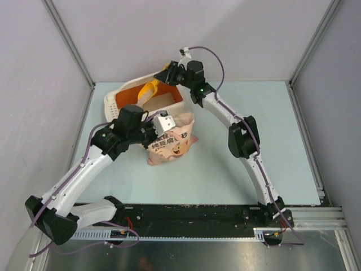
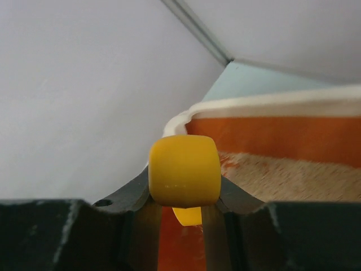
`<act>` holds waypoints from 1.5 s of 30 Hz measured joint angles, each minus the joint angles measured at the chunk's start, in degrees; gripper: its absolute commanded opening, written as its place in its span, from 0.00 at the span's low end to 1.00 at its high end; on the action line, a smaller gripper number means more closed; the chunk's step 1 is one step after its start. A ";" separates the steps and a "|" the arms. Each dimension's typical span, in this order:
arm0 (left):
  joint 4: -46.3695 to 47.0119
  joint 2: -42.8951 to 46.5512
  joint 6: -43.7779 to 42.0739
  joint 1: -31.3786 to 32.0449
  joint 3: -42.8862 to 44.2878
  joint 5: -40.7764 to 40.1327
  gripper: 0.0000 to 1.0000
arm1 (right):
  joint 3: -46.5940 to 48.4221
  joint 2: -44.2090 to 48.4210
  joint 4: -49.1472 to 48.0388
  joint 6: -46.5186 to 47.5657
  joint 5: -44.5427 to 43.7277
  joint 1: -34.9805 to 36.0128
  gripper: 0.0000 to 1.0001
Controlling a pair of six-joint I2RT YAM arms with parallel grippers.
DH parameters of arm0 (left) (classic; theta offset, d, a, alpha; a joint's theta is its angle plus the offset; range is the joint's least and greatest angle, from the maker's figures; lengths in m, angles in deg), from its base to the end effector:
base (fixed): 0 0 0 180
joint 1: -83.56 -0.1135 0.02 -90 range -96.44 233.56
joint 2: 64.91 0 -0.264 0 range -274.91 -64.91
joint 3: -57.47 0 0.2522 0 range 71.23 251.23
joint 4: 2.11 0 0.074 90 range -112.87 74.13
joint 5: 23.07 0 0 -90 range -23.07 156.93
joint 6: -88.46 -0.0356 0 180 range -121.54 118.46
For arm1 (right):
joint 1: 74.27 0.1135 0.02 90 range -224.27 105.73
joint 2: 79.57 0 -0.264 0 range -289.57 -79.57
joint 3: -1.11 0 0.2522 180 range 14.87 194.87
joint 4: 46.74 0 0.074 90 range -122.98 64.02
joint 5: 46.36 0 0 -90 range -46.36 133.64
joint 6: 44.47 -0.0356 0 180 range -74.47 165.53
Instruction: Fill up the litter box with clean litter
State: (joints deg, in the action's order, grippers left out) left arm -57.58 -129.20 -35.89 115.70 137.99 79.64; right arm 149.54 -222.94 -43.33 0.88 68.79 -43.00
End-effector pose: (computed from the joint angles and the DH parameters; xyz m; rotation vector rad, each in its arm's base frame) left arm 0.1921 -0.1300 0.3531 1.3285 1.8106 -0.2292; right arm 0.4958 0.3188 0.2963 -0.1868 1.7086 1.3552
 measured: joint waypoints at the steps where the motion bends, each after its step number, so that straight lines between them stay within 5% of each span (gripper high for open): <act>1: 0.17 0.61 -0.11 0.00 -0.57 0.39 0.00 | 0.90 -0.35 0.04 3.50 -0.94 0.37 0.00; 11: -0.04 7.02 -0.24 0.15 -4.39 4.13 0.00 | 4.55 -0.46 -0.09 36.79 -9.14 2.47 0.00; 18: 0.24 7.72 -0.24 0.15 -4.44 4.15 0.00 | 2.36 3.58 6.49 51.41 -12.09 1.84 0.00; 34: 2.99 3.50 3.23 -2.73 -1.62 3.54 0.00 | -15.28 40.52 23.34 36.59 20.52 -15.80 0.00; 45: 4.09 3.15 9.92 -6.97 -1.31 5.66 0.00 | -25.14 40.13 30.88 35.34 29.57 -11.04 0.00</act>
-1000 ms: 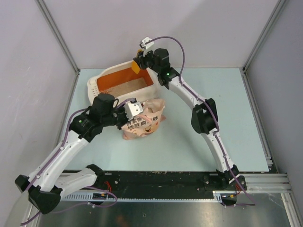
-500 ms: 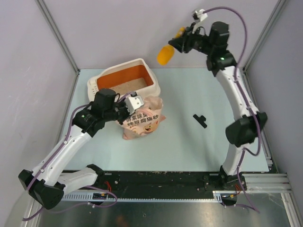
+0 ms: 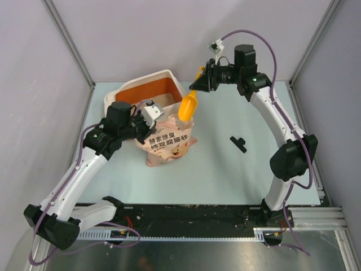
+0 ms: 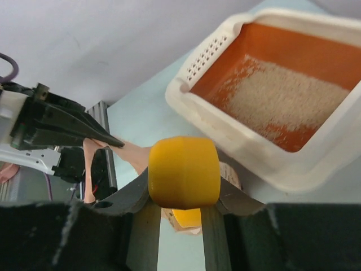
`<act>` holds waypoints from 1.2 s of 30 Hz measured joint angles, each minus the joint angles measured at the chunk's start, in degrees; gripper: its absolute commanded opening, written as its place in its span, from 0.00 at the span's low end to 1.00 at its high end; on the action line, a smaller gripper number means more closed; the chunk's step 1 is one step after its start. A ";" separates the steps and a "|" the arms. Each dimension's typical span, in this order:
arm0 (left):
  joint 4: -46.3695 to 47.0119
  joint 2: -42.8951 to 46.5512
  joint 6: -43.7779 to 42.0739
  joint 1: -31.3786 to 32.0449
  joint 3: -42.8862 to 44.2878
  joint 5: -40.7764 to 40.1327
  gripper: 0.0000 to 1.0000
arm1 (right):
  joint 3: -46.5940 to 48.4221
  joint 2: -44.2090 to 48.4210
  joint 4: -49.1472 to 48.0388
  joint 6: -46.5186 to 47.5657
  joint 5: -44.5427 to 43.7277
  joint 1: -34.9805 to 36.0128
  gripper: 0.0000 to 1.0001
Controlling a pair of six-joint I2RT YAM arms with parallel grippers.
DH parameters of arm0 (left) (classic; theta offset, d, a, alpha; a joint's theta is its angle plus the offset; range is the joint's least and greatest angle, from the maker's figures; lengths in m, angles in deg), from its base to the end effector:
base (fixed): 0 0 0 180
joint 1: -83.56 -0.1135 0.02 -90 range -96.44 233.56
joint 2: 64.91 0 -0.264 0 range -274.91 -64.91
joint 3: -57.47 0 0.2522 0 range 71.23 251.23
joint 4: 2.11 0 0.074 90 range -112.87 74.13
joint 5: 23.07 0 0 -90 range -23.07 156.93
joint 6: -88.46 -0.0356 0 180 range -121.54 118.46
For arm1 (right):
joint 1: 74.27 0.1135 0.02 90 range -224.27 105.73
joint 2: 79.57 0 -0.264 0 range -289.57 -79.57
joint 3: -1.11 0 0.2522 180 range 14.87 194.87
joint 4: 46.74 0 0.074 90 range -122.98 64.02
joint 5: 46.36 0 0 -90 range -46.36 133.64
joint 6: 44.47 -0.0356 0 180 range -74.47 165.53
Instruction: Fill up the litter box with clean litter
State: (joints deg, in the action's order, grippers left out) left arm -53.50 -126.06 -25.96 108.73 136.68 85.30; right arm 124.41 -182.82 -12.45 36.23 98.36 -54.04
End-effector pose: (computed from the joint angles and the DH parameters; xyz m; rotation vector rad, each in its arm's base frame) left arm 0.1966 -0.1048 0.3637 1.0626 1.8571 -0.3522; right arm 0.3738 0.1687 0.4337 -0.8655 1.6703 1.2192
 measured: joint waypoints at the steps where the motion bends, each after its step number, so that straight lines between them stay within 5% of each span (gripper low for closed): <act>1: 0.00 0.00 0.20 -0.09 0.00 0.09 0.00 | -0.24 -0.46 0.83 0.24 -0.28 0.50 0.00; 8: 0.13 0.07 1.97 -0.72 -0.04 0.55 0.00 | -4.35 -0.94 4.04 3.15 -12.00 6.34 0.00; 14: 0.22 0.07 5.81 -0.94 -0.07 2.40 0.00 | -25.55 6.60 -6.75 -1.53 -26.34 10.62 0.00; 24: 0.66 0.07 13.77 -1.09 -0.24 3.87 0.00 | -32.04 7.28 -14.49 -5.14 -46.64 18.10 0.00; 36: 4.96 0.09 18.93 -1.14 -3.67 7.26 0.00 | -41.92 7.67 -26.91 -15.34 -49.46 19.80 0.00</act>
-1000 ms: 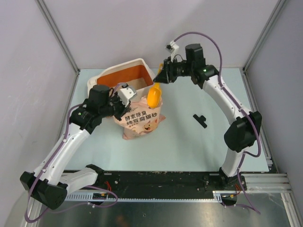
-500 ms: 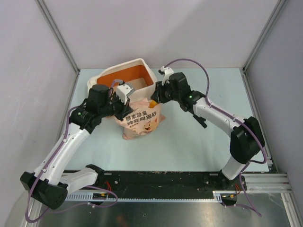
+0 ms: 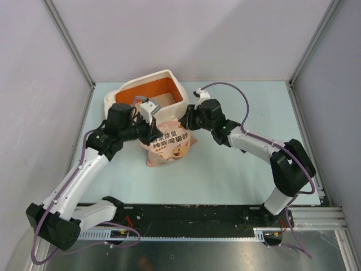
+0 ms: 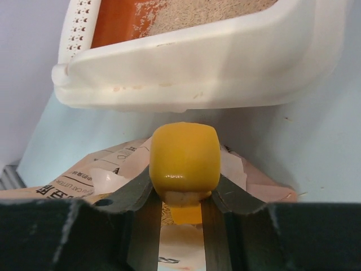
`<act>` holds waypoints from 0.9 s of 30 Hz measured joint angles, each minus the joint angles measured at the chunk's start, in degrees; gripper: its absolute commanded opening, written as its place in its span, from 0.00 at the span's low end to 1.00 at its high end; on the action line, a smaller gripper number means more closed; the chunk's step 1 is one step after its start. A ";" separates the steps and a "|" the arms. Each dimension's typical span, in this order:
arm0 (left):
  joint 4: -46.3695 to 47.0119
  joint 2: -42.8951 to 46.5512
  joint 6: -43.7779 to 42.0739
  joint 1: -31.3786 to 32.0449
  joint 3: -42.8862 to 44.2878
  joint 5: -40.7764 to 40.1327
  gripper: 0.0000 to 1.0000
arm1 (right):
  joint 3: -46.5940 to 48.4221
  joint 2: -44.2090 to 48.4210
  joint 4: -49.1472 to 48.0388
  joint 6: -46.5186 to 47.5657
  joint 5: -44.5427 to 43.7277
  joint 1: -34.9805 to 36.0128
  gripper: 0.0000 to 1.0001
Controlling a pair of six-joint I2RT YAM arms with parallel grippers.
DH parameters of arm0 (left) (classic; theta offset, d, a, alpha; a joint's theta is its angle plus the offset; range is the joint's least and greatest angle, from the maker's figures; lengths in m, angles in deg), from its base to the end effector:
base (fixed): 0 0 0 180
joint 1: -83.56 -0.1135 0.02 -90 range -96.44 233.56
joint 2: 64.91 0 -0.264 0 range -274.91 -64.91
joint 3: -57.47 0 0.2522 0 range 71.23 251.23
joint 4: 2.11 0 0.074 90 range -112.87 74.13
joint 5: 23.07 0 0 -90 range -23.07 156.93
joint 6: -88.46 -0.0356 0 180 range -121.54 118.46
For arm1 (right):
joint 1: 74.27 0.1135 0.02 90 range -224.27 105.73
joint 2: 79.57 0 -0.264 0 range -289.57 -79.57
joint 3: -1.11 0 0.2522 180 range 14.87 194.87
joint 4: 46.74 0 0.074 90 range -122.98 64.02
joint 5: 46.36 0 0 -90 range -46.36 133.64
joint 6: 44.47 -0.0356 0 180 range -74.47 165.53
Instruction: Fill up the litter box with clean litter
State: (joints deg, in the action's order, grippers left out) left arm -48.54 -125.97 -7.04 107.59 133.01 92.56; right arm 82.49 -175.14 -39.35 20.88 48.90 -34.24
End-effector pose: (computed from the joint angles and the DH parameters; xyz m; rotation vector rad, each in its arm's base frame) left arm 0.2006 -0.1063 0.3514 0.7997 1.9835 -0.6659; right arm 0.2980 0.2546 0.2742 -0.3359 2.0119 0.8206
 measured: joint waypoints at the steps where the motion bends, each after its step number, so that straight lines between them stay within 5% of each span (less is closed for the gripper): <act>1: 0.31 0.02 0.13 0.00 -0.24 0.20 0.00 | -0.46 0.00 -0.44 -0.94 0.83 -0.20 0.00; 16: 1.64 1.11 -6.64 0.07 -1.57 -1.53 0.00 | -1.46 -1.40 -5.38 -23.15 22.93 -13.27 0.00; 27: -0.37 -0.09 -15.52 0.55 0.81 -6.16 0.00 | -1.05 -4.96 -10.27 -41.83 29.75 -19.85 0.00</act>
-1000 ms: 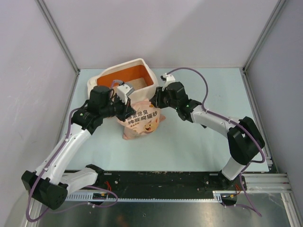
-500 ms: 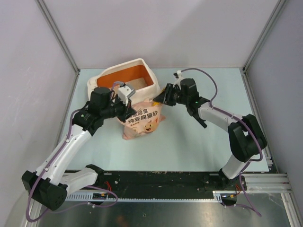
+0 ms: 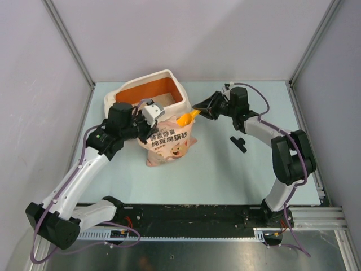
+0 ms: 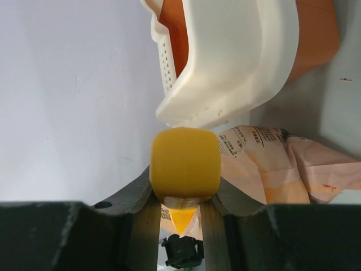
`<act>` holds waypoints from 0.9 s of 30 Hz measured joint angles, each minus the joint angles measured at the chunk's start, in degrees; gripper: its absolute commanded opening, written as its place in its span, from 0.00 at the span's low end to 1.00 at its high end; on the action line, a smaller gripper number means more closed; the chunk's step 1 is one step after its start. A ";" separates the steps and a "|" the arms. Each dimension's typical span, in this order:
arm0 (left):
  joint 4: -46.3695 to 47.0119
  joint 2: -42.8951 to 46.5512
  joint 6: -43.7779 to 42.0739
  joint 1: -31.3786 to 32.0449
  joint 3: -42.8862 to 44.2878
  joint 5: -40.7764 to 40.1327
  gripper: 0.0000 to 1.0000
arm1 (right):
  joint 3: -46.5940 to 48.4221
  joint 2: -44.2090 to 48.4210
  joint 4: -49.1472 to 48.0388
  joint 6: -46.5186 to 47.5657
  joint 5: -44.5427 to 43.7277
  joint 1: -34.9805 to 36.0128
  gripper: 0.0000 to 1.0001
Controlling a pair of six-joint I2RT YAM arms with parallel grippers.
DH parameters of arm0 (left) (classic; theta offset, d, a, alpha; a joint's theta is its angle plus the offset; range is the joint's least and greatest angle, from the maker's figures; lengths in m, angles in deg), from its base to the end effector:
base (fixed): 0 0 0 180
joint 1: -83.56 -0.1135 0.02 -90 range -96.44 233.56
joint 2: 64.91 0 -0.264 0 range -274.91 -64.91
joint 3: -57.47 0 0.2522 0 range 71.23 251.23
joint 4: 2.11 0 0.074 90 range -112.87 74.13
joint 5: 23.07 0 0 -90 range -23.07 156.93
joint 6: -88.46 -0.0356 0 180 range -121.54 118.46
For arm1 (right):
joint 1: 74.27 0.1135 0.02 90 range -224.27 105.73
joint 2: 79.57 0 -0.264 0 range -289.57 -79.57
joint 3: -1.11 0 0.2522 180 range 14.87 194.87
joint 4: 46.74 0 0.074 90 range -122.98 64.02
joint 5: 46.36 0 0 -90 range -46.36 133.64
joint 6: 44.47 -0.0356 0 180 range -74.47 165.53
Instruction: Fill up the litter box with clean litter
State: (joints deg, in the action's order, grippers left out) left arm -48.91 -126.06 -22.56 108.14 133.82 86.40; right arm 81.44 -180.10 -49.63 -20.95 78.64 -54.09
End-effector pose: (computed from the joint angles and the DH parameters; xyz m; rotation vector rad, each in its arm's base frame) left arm 0.2020 -0.1055 0.3545 1.0007 1.8603 -0.3971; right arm 0.3716 0.1583 0.2553 0.3771 2.1194 1.5397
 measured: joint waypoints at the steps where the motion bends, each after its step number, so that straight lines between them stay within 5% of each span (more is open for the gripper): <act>1: -0.15 -0.26 -0.35 0.15 0.24 -0.22 0.00 | 0.00 -0.02 0.07 -0.83 0.07 -0.37 0.00; 27: -4.00 -3.30 -5.11 2.97 4.42 -1.95 0.00 | 3.34 4.39 2.75 0.76 1.01 -8.55 0.00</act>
State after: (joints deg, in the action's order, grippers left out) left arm -52.91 -129.36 -27.67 111.11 138.23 84.45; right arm 84.78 -175.71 -46.87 -20.19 79.65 -62.63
